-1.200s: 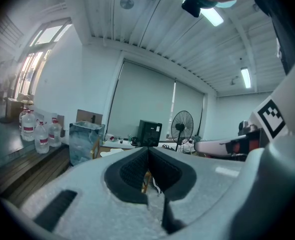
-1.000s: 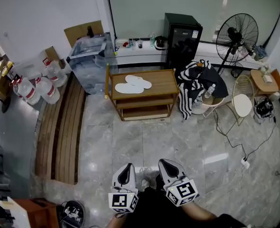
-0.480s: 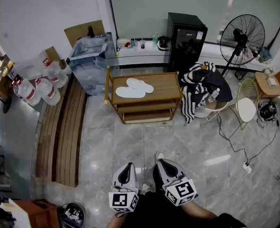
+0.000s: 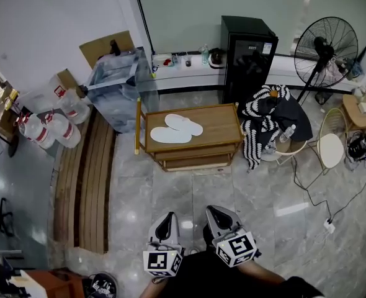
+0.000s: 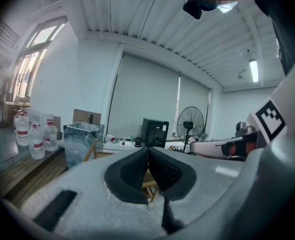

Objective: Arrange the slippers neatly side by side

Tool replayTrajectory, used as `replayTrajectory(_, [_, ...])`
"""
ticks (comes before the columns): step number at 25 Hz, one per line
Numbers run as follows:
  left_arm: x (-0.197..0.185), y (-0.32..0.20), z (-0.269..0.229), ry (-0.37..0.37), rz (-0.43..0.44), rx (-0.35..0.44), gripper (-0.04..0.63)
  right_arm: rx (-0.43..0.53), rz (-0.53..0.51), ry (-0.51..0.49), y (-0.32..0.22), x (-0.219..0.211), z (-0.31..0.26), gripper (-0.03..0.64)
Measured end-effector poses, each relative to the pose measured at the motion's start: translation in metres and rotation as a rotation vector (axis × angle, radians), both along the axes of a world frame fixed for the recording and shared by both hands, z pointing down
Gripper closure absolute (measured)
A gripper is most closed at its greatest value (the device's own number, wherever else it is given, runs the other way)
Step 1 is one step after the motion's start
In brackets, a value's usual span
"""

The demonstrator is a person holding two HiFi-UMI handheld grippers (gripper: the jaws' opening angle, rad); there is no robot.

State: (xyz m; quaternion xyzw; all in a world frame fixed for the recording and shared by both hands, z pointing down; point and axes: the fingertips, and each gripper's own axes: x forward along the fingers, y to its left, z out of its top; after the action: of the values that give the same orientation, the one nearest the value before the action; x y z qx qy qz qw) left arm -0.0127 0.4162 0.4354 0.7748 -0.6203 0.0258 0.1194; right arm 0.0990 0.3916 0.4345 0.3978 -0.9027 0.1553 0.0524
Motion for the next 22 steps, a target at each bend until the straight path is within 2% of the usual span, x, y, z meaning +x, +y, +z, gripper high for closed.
replayTrajectory(9, [0.006, -0.099, -0.012, -0.008, -0.032, -0.01, 0.579, -0.013, -0.034, -0.01, -0.106, 0.003, -0.005, 0.604])
replayTrajectory(15, [0.004, -0.161, -0.008, 0.0, -0.084, -0.042, 0.578, -0.035, -0.074, -0.004, -0.173, 0.002, 0.002, 0.604])
replayTrajectory(22, [0.0, -0.217, -0.008, 0.005, -0.134, -0.035, 0.578, -0.042, -0.112, 0.006, -0.236, 0.003, 0.01, 0.604])
